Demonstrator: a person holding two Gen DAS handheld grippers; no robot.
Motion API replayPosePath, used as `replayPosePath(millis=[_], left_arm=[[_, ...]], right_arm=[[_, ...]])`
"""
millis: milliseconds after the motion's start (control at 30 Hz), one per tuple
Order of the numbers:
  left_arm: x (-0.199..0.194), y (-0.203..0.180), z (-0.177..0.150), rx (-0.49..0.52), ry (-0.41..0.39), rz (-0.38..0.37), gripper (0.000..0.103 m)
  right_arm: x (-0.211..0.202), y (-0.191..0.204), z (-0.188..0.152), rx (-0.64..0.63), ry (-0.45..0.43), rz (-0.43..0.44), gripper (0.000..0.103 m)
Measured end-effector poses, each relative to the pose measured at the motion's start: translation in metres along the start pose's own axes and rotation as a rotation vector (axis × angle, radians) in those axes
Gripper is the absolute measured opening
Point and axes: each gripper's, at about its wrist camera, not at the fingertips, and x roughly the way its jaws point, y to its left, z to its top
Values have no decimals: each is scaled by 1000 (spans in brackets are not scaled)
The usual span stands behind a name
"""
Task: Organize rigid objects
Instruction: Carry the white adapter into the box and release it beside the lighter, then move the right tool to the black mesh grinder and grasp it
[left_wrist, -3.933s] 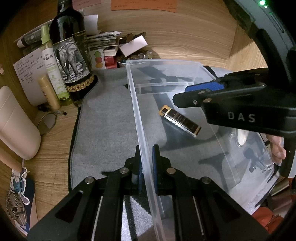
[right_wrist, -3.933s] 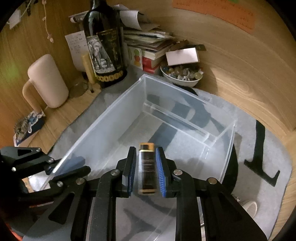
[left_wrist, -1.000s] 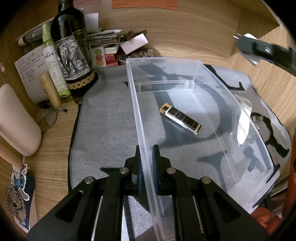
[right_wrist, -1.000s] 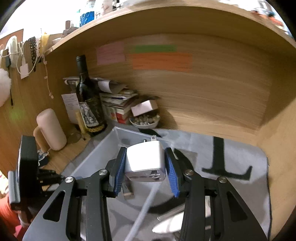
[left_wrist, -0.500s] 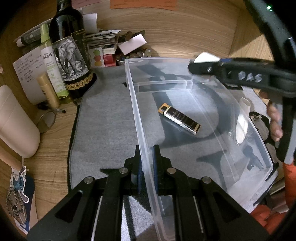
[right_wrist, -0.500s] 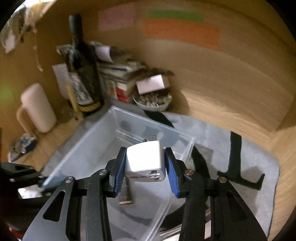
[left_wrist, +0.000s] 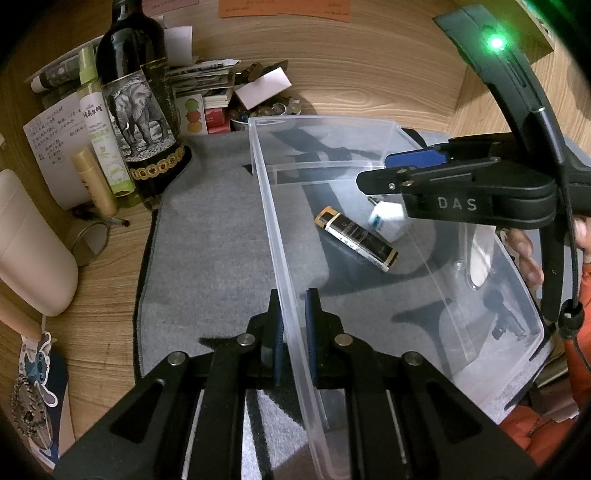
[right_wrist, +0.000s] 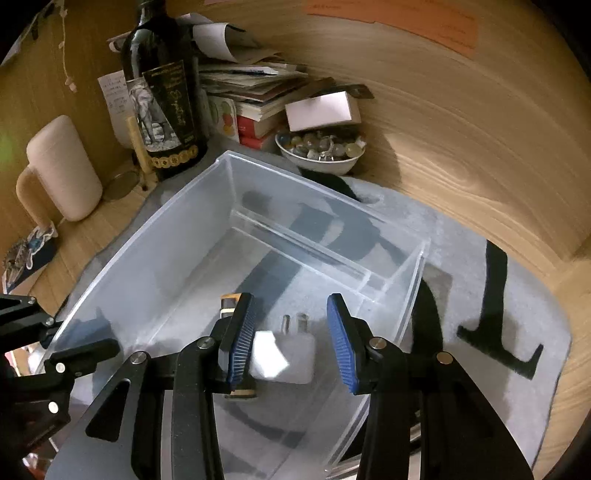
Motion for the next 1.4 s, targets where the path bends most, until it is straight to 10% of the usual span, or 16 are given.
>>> replayPosePath(millis=[533, 867, 1400], left_arm=[[0, 1, 1, -2, 4, 1, 11], [0, 1, 1, -3, 4, 1, 11], [3, 0, -1, -4, 18, 16, 11]], right_arm=[[-55, -14, -2, 66, -189, -34, 81], [-111, -44, -26, 146, -313, -152, 88], [-87, -90, -130, 348, -124, -202, 88]])
